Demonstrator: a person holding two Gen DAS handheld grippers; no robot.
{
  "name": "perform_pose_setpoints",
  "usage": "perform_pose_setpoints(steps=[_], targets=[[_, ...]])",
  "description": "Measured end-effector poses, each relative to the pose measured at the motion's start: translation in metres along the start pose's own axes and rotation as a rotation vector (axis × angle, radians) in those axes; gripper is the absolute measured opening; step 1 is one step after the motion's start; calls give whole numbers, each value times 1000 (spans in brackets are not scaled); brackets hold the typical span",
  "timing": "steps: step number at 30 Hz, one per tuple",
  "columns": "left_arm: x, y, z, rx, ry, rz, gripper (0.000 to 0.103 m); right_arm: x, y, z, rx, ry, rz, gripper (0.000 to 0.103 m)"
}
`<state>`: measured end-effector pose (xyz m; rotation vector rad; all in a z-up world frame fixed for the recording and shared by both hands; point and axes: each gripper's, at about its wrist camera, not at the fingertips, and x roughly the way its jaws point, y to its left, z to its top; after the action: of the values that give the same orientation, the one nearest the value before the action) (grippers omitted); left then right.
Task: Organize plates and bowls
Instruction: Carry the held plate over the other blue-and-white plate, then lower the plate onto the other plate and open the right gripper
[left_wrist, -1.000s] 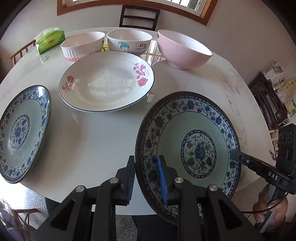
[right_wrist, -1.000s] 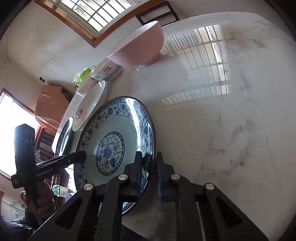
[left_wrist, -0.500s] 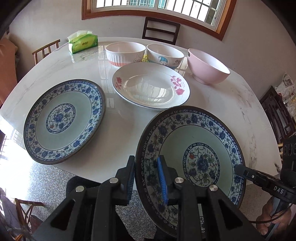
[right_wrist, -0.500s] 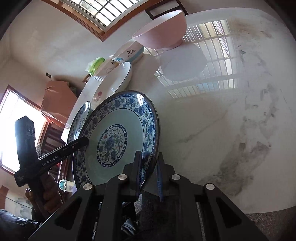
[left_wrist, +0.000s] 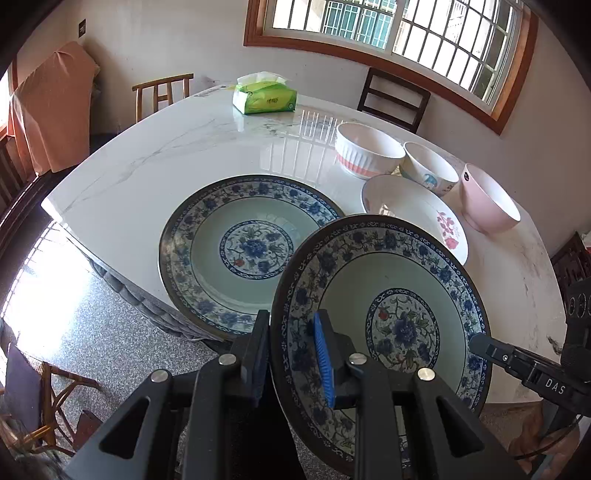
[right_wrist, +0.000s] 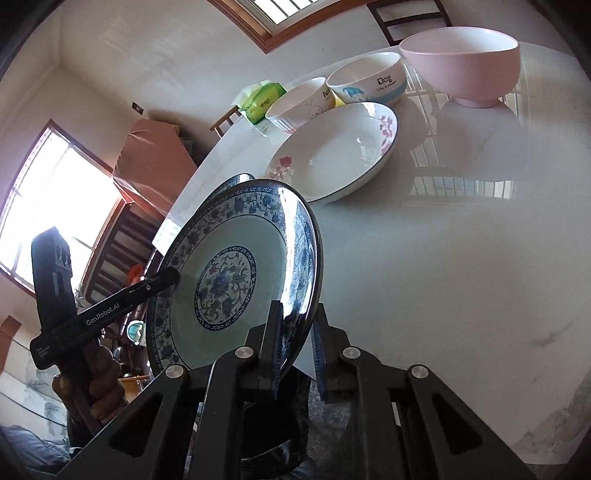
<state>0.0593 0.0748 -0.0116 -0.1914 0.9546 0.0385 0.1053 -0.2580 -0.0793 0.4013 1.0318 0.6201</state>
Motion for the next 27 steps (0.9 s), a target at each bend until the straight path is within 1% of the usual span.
perform_pose_setpoints(steps=[9,13,15,21,27], targets=[[24,51,28,-78,-12,65,25,59,40,38,-85,45,12,16],[33,68,41,-96,-33,91,25,82,57,51,-123,60,-2,16],[37,74,46,-97,-44,102,25,93,65,57,-144,65,-6,17],[52,91,56,-118,-37,108,25,118,74,76,-156,82,-22,17],[61,95,60,-115,-29,117,25,126,79,79,-187,76,-51,18]])
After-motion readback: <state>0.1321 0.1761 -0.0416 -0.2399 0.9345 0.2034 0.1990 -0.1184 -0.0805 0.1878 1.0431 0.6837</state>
